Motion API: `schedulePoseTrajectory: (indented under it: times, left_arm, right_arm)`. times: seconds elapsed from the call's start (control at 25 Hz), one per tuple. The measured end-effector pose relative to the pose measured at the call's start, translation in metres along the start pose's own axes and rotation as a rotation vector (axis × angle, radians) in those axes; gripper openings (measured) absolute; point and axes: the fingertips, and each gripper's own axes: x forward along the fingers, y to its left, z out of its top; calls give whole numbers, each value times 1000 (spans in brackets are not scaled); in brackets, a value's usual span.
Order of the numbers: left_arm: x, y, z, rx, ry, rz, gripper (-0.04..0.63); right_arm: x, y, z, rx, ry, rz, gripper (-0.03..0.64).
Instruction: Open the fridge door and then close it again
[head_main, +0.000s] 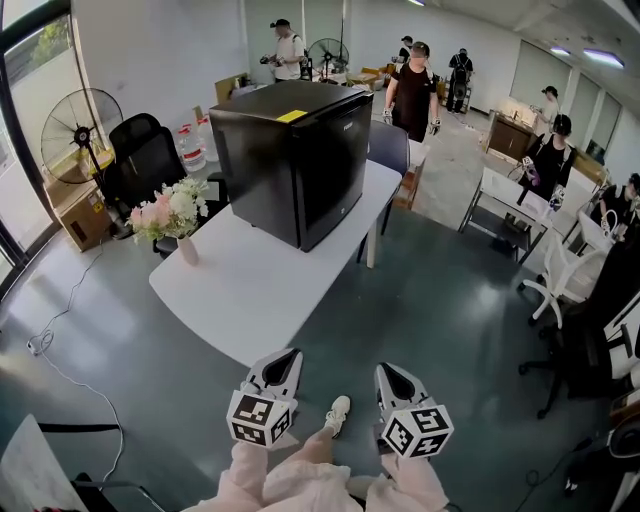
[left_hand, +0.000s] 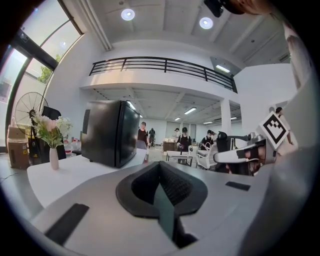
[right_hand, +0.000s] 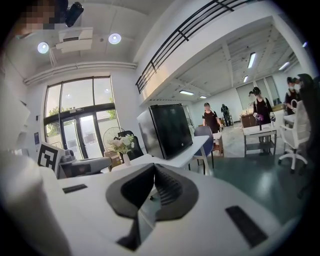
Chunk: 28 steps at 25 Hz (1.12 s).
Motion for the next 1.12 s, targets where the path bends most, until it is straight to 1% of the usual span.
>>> schedulePoseTrajectory:
  times: [0.16,0.4,0.64,1.12]
  left_arm:
    - [15,8,2,-6,-2,5,11]
    - [47,16,9,-19,-10,-10,11]
    - [89,31,29,-15,-30,-15,11]
    - [174,72,61,-17,-39,-20,11]
  right_arm:
    - [12,-6,7,-9,-2,1,11]
    - [37,-25,18,-20,0,-7,11]
    - [69,-46,40,-23,-10,-14,11]
    - [143,-88,82,-24,-8,-27,11]
